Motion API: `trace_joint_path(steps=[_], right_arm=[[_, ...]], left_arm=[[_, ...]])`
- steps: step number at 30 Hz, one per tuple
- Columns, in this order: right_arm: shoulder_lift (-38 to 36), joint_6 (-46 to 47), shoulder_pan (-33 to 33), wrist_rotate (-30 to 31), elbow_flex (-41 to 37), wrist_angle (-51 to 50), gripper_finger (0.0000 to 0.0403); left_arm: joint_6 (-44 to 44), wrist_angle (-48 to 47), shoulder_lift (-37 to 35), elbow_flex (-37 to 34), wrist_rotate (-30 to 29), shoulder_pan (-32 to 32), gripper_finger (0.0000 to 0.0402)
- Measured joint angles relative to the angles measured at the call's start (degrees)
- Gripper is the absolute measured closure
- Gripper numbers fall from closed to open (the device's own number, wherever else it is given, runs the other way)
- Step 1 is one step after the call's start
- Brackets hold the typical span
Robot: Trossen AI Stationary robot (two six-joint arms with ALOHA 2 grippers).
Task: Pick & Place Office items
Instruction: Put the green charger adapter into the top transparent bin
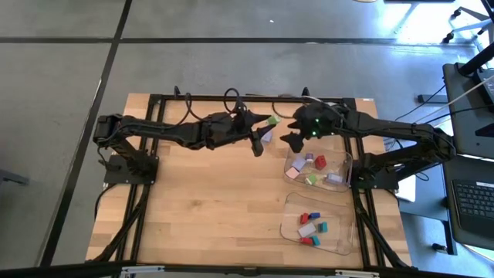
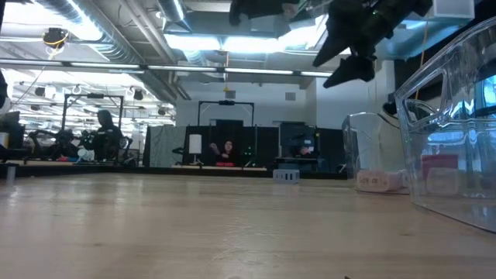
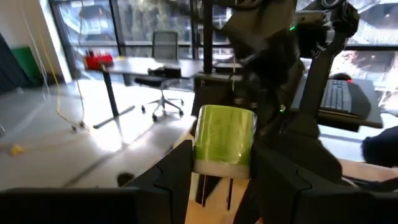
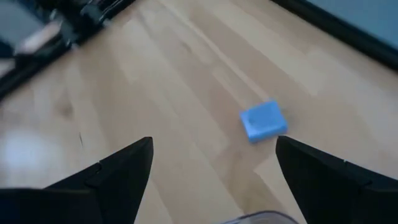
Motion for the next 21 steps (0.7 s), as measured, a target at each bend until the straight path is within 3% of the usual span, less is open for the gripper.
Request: trace_joint_path(steps=[5,11,15,21], right_arm=[[0.0,-11.1,2.4,-1.5,0.0,0.2,0.0061],[0.0,-13.8,3.7,-6.2,0.0,0.4,0.0061],[0.0,-7.0,3.5,-6.4,0.0,3.7,0.0061],[0.5,14.9,2.9,-5.2,0.0,15.6,0.0061]], left_arm=[[-6.9,-3.1,-0.3,0.0,3.4,0.5,0.0268],[-10.2,-14.7,-3.5,0.0,2.9,1.0,0.0268],[-3.1,-21.1,-4.8,0.0,0.5,0.4,0.0268],[9.7,-25.7,-3.9,0.0,-7.1,-1.1,0.0267]])
